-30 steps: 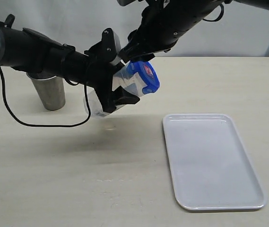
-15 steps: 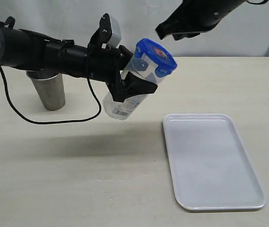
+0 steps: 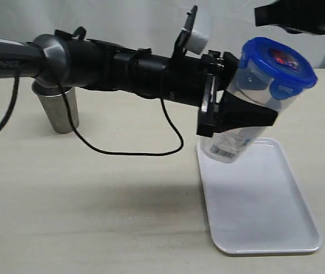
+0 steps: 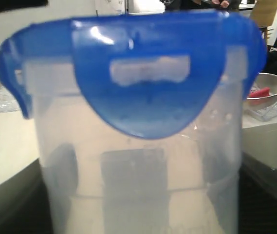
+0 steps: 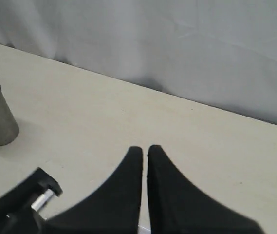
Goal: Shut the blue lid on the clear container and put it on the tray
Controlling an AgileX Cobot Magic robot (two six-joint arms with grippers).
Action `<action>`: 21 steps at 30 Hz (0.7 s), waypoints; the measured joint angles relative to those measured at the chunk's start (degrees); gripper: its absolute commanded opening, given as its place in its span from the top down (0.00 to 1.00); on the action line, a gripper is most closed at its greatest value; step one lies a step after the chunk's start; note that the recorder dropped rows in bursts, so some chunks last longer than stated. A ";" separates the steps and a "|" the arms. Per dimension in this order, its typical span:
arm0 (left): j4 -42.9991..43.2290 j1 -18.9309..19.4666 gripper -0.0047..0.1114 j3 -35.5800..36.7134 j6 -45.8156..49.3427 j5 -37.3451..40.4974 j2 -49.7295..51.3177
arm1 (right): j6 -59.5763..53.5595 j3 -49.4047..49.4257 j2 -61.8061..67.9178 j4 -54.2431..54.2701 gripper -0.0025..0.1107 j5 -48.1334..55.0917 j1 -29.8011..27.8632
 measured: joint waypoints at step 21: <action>-0.40 -4.79 0.96 -10.77 0.00 -10.49 12.94 | -35.49 25.91 -6.65 46.15 0.94 3.76 -19.14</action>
